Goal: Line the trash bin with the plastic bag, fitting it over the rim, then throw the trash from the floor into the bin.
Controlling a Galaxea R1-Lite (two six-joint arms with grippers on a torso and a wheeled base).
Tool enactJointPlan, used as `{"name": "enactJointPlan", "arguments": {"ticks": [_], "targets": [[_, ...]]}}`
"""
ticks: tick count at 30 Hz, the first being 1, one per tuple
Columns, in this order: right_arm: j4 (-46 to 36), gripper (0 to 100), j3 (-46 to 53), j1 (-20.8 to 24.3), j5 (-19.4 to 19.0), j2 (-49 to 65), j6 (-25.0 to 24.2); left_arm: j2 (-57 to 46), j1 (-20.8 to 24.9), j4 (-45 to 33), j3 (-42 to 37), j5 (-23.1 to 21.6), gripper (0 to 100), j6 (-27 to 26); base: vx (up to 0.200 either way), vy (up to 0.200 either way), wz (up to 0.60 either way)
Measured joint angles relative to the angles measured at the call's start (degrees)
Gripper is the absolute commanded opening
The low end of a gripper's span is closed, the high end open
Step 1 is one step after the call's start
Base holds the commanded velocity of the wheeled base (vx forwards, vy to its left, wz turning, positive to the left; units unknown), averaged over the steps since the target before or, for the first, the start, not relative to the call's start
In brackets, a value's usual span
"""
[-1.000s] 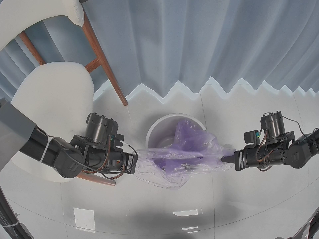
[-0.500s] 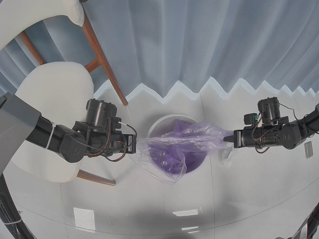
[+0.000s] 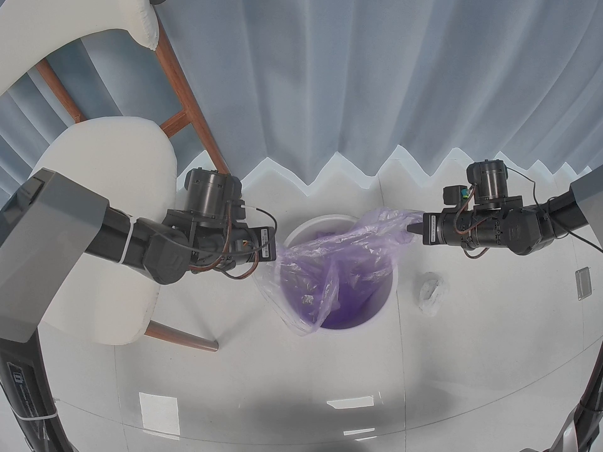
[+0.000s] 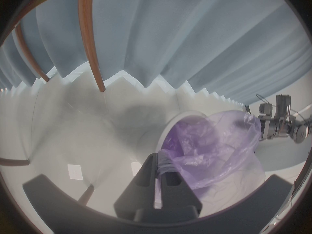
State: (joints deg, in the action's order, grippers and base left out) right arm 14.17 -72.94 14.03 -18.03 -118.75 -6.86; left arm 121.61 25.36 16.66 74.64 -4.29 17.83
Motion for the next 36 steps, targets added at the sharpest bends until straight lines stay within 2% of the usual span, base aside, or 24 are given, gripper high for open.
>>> {"name": "enactJointPlan", "arguments": {"ticks": [6, 11, 17, 23, 36], "targets": [[-4.3, 0, -8.9, -0.2, 0.0, -3.5, -0.1, 2.4, -1.0, -8.0, 8.8, 0.2, 0, 5.2, 0.000, 0.000, 0.00], [-10.0, 0, -16.2, -0.8, 0.0, -6.3, -0.3, 4.0, -2.2, -11.8, 14.8, 1.1, 0, 6.9, 0.000, 0.000, 0.00], [-15.5, 0, -22.7, -2.1, 0.0, -9.6, -0.4, 7.1, -3.4, -14.6, 20.7, 6.4, 0, 7.5, 0.000, 0.000, 0.00], [-19.2, 0, -25.1, -3.2, 0.0, -11.8, -0.4, 9.8, -3.3, -15.5, 22.6, 7.5, 0, 7.6, 0.000, 0.000, 0.00], [-19.3, 0, -26.3, -3.5, -0.4, -14.9, -0.1, 13.9, -2.4, -15.4, 23.2, 7.6, 0, 7.7, 0.000, 0.000, 0.00]]}}
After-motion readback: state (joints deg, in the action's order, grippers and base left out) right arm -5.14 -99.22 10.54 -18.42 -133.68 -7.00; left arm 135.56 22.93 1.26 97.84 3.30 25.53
